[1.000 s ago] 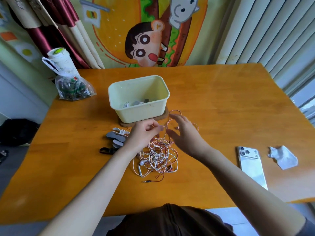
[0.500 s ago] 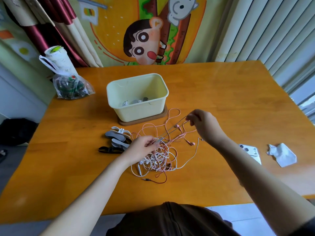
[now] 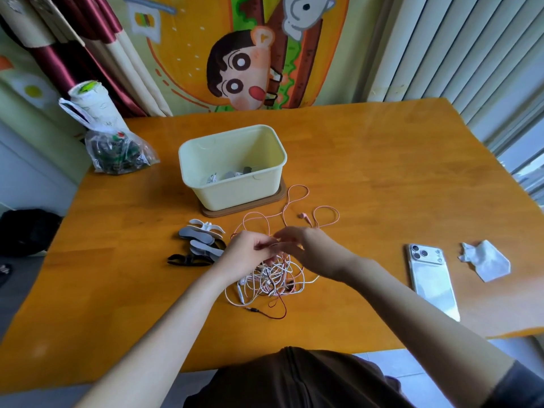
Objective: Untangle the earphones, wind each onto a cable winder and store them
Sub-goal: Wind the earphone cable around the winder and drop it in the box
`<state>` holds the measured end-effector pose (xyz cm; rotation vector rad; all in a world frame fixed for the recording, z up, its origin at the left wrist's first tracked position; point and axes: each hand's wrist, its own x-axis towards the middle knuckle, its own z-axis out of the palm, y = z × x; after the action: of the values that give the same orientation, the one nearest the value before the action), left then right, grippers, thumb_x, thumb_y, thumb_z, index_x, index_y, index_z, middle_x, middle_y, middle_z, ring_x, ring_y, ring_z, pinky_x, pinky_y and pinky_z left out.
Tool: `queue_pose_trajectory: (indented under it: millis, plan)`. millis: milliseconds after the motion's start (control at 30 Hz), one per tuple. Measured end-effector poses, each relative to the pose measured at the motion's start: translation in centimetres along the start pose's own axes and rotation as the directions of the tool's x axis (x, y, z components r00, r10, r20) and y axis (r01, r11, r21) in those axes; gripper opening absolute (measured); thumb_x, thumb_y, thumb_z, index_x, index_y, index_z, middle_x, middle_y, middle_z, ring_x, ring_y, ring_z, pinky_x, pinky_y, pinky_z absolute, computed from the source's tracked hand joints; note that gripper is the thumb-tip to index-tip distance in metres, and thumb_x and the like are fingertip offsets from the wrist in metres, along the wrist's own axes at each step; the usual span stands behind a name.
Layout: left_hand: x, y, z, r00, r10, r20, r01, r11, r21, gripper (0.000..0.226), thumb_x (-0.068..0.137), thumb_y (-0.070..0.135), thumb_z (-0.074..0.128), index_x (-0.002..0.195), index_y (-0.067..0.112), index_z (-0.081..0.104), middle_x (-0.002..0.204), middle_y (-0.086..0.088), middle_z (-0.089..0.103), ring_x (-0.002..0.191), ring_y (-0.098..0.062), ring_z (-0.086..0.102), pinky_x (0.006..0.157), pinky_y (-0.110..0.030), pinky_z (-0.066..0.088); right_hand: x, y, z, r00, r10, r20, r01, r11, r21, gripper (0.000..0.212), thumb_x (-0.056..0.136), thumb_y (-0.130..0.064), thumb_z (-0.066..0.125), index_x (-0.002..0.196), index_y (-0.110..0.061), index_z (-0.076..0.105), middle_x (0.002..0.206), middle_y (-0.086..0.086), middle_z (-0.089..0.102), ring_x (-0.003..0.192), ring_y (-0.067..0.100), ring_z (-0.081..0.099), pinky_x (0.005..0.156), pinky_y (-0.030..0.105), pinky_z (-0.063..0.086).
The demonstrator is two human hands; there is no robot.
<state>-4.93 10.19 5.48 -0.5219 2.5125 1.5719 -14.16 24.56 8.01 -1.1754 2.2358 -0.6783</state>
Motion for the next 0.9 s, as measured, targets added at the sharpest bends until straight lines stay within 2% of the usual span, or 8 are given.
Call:
queue_pose_trajectory:
  millis: [100,200,267,367,433,500,667,900]
  plan:
    - [-0.2,0.0,0.2,1.000,0.011,-0.001,-0.011,1.000,0.007,0.016,0.091,0.022,0.063,0.085,0.012,0.073,0.076,-0.006,0.071,0.079,-0.025,0.067,0.085,-0.045,0.053,0.5,-0.3,0.0,0.999,0.042,0.009,-0.041,0.999,-0.020,0.030,0.095,-0.029,0.052,0.102,-0.004,0.067,0.093,0.011,0.069,0.081,0.024,0.062,0.069,0.031,0.047]
    - [-0.4,-0.3,0.2,1.000,0.000,-0.012,-0.001,0.999,-0.044,0.011,0.090,0.027,0.063,0.083,0.022,0.070,0.079,-0.004,0.071,0.083,-0.022,0.068,0.087,-0.041,0.054,0.6,-0.2,-0.2,0.998,0.058,0.023,-0.057,0.997,-0.049,0.035,0.094,-0.034,0.054,0.093,-0.001,0.067,0.080,0.008,0.064,0.066,0.021,0.055,0.058,0.029,0.043]
    - [-0.5,-0.3,0.4,1.000,-0.004,0.016,0.005,0.997,-0.075,0.011,0.091,0.028,0.062,0.089,0.020,0.069,0.081,-0.002,0.070,0.087,-0.019,0.067,0.088,-0.035,0.052,0.5,-0.2,-0.2,0.998,0.061,0.020,-0.059,0.996,-0.067,0.035,0.094,-0.034,0.053,0.092,-0.002,0.067,0.079,0.007,0.063,0.065,0.020,0.055,0.057,0.027,0.042]
    - [-0.3,-0.1,0.7,1.000,-0.007,-0.009,0.007,0.995,-0.099,0.017,0.091,0.025,0.063,0.104,0.013,0.066,0.088,0.000,0.069,0.092,-0.017,0.066,0.087,-0.031,0.051,0.3,-0.3,-1.0,0.997,0.062,-0.043,-0.065,0.996,-0.061,0.029,0.095,-0.029,0.053,0.096,-0.005,0.070,0.082,0.005,0.067,0.069,0.018,0.056,0.068,0.027,0.043]
    - [-0.2,-0.1,0.6,0.998,-0.018,-0.053,0.013,0.995,-0.097,0.020,0.089,0.018,0.065,0.108,0.014,0.061,0.092,-0.003,0.069,0.094,-0.019,0.066,0.087,-0.034,0.052,0.3,-0.2,-1.7,0.990,0.069,-0.125,-0.072,0.997,-0.024,0.024,0.095,-0.022,0.053,0.091,-0.008,0.072,0.072,-0.002,0.065,0.061,0.012,0.051,0.061,0.020,0.039]
    - [0.0,-0.5,0.3,0.998,-0.009,-0.068,0.002,0.994,-0.108,0.014,0.089,0.012,0.065,0.102,0.016,0.062,0.093,-0.004,0.069,0.093,-0.019,0.066,0.089,-0.036,0.053,0.2,-0.1,-2.5,0.978,0.074,-0.197,-0.074,0.997,0.008,0.023,0.095,-0.019,0.053,0.084,-0.011,0.072,0.061,-0.013,0.054,0.055,0.008,0.050,0.050,0.014,0.036]
    - [0.4,-0.9,0.1,0.996,0.012,-0.084,-0.016,0.999,-0.044,0.007,0.089,0.013,0.065,0.095,0.016,0.066,0.095,-0.001,0.070,0.094,-0.016,0.065,0.091,-0.038,0.052,-0.1,-0.1,-3.2,0.944,0.039,-0.328,-0.018,0.997,0.069,0.021,0.094,-0.016,0.056,0.078,-0.014,0.070,0.059,-0.013,0.052,0.049,0.002,0.052,0.048,0.012,0.036]
    - [0.5,-0.8,-0.4,0.978,0.031,-0.204,-0.049,0.995,-0.086,0.012,0.090,0.021,0.064,0.102,0.020,0.066,0.100,0.009,0.064,0.097,-0.003,0.057,0.080,-0.015,0.044,-0.4,-0.9,-4.2,0.870,0.080,-0.487,-0.004,0.988,0.154,0.023,0.095,-0.014,0.054,0.077,-0.011,0.068,0.056,-0.013,0.048,0.049,-0.001,0.049,0.046,0.014,0.034]
